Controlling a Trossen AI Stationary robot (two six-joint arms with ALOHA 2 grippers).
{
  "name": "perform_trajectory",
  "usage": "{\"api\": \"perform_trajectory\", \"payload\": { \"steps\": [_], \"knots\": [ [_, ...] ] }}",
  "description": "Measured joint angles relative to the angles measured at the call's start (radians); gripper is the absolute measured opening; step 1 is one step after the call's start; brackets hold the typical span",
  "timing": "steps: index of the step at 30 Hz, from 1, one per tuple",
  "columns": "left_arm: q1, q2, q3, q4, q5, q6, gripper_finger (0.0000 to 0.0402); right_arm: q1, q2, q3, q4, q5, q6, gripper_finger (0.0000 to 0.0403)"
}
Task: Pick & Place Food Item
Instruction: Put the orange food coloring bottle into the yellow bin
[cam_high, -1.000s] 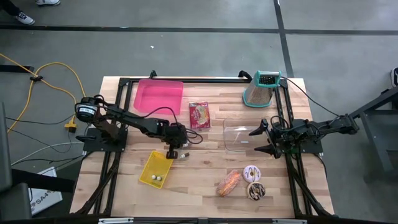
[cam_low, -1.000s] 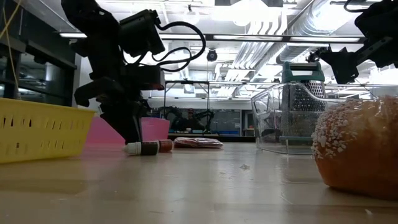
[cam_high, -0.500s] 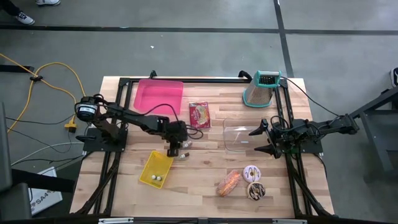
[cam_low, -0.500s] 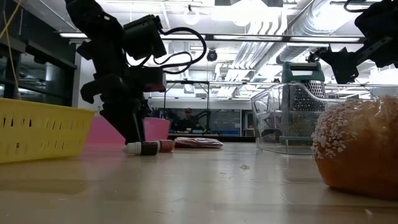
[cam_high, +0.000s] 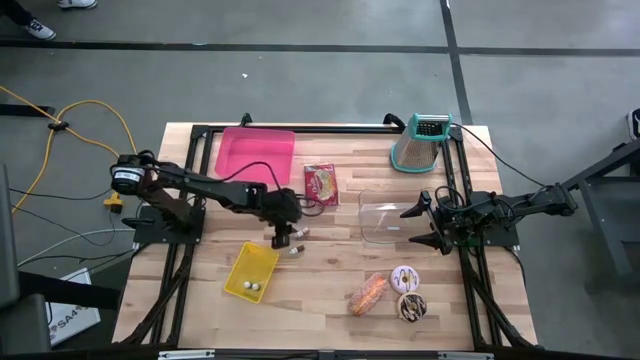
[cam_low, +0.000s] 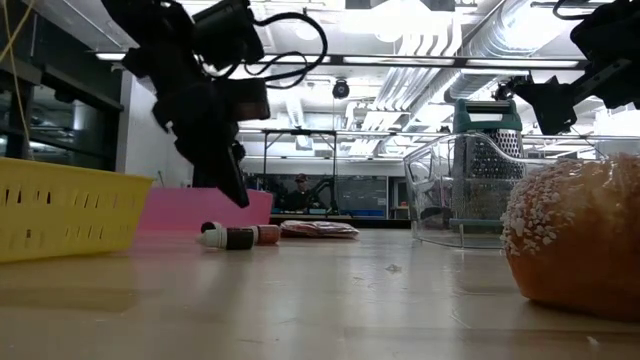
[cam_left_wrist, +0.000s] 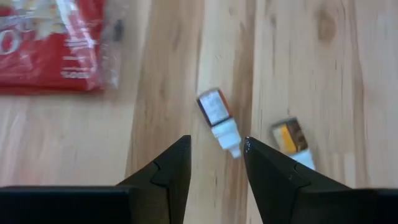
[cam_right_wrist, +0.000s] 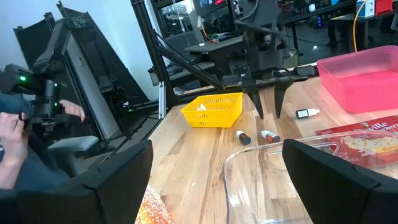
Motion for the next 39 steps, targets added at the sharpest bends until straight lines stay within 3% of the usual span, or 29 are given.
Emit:
{"api": "perform_trajectory", "payload": {
  "steps": [5,12,16,21,39],
  "knots": [
    [-0.027,-0.001,0.064,-0.066,-0.094,-0.091,0.0142,0.000,0.000,0.000,0.000,0.000,0.000,0.0348],
    [-0.087,0.035,0.236,-0.326,-0.224,-0.271,0.0143,0.000,0.000,0.000,0.000,0.000,0.000,0.0348],
    [-0.096,0.114,0.329,-0.441,-0.221,-0.372,0.0143,0.000,0.000,0.000,0.001,0.000,0.000,0.0348],
    [-0.096,0.180,0.387,-0.482,-0.221,-0.385,0.0143,0.000,0.000,0.000,0.002,0.000,0.000,0.0348],
    [-0.097,0.246,0.392,-0.469,-0.191,-0.460,0.0143,0.000,0.000,0.000,0.004,-0.001,0.000,0.0348]
  ]
}}
